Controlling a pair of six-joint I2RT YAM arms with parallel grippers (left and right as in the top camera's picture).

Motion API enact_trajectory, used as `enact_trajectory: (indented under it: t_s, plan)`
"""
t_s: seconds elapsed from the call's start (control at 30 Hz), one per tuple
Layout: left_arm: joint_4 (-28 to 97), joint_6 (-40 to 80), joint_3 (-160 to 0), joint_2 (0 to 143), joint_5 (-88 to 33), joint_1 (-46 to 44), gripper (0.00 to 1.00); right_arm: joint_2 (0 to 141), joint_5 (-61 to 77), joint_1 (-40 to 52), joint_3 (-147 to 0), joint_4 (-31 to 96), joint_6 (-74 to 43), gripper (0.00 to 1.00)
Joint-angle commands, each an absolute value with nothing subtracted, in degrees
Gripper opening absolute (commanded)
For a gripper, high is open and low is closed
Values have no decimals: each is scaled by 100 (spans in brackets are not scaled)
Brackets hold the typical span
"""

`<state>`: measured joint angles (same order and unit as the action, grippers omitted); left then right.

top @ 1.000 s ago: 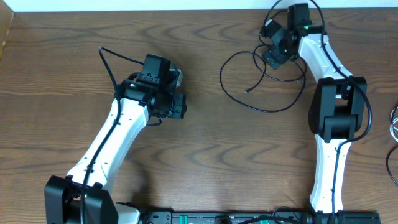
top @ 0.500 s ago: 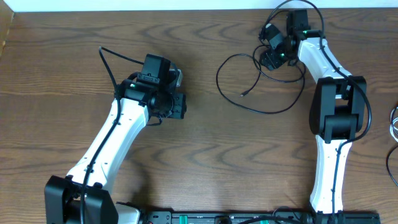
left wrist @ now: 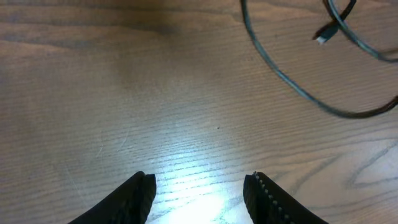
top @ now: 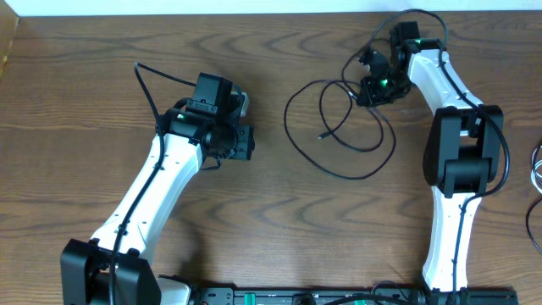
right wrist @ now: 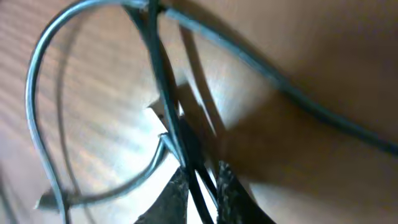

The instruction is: Untangle cables

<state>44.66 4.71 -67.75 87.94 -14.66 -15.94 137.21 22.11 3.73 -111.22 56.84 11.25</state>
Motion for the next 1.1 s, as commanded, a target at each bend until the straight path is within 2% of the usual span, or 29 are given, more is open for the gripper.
enact_trajectory:
  t_s: [0.0, 0.17, 0.23, 0.33, 0.43, 0.57, 0.7, 0.8, 1.07]
  plan:
    - [4431, 519, -6748, 8680, -1409, -1577, 51, 13002, 2377, 486, -11078, 6036, 591, 11]
    - [4438, 521, -6748, 8680, -1411, -1577, 51, 12650, 2436, 766, -11078, 6311, 40, 7]
    - [4458, 521, -6748, 8680, -1411, -1577, 51, 12639, 2329, 952, -11076, 6372, -150, 10]
    - [4475, 521, -6748, 8680, -1411, -1577, 51, 12645, 1402, 1199, -11076, 6250, -615, 40]
    - [4475, 521, -6748, 8680, -1411, -1577, 51, 12645, 292, 1426, -11076, 5774, -637, 74]
    - [4519, 521, -6748, 8680, -1413, -1577, 51, 12672, -635, 1623, -11072, 5354, -99, 88]
    - [4560, 521, -6748, 8680, -1411, -1577, 51, 12672, -650, 1664, -10989, 5148, 305, 92]
    - [4558, 519, -6748, 8680, -1411, -1577, 51, 12672, -631, 1658, -10790, 4925, 460, 99]
    - [4556, 519, -6748, 8680, -1411, -1577, 51, 12672, 14, 1656, -9885, 4012, 1000, 99]
